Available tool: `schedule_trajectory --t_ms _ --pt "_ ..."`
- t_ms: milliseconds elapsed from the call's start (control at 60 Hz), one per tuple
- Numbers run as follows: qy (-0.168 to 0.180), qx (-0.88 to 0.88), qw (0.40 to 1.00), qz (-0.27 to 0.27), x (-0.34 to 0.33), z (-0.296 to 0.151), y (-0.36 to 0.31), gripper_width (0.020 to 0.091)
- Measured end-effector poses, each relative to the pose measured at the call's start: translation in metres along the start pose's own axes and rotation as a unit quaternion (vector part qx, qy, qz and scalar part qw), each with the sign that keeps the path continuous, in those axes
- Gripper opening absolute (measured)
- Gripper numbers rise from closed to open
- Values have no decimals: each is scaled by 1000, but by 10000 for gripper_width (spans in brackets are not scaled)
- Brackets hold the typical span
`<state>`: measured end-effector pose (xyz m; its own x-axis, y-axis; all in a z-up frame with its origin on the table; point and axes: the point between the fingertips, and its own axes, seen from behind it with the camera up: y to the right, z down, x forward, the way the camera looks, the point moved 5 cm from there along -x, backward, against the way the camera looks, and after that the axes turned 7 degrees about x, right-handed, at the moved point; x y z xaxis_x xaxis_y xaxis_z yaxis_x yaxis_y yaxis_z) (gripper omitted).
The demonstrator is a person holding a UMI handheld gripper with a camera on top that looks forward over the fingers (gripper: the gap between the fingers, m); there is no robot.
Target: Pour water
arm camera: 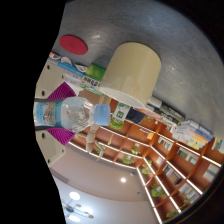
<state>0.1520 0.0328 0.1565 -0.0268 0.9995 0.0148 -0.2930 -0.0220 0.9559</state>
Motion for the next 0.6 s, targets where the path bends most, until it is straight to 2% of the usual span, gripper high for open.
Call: schedule_trajectory --t_ms 150,350,467,600 --pt "-2 -77 997 21 9 -3 3 307" --pt "-6 -83 996 13 13 -1 -4 309" --pt "-8 11 1000 -4 7 3 -3 308" --pt "-7 246 968 -48 -8 15 9 310"
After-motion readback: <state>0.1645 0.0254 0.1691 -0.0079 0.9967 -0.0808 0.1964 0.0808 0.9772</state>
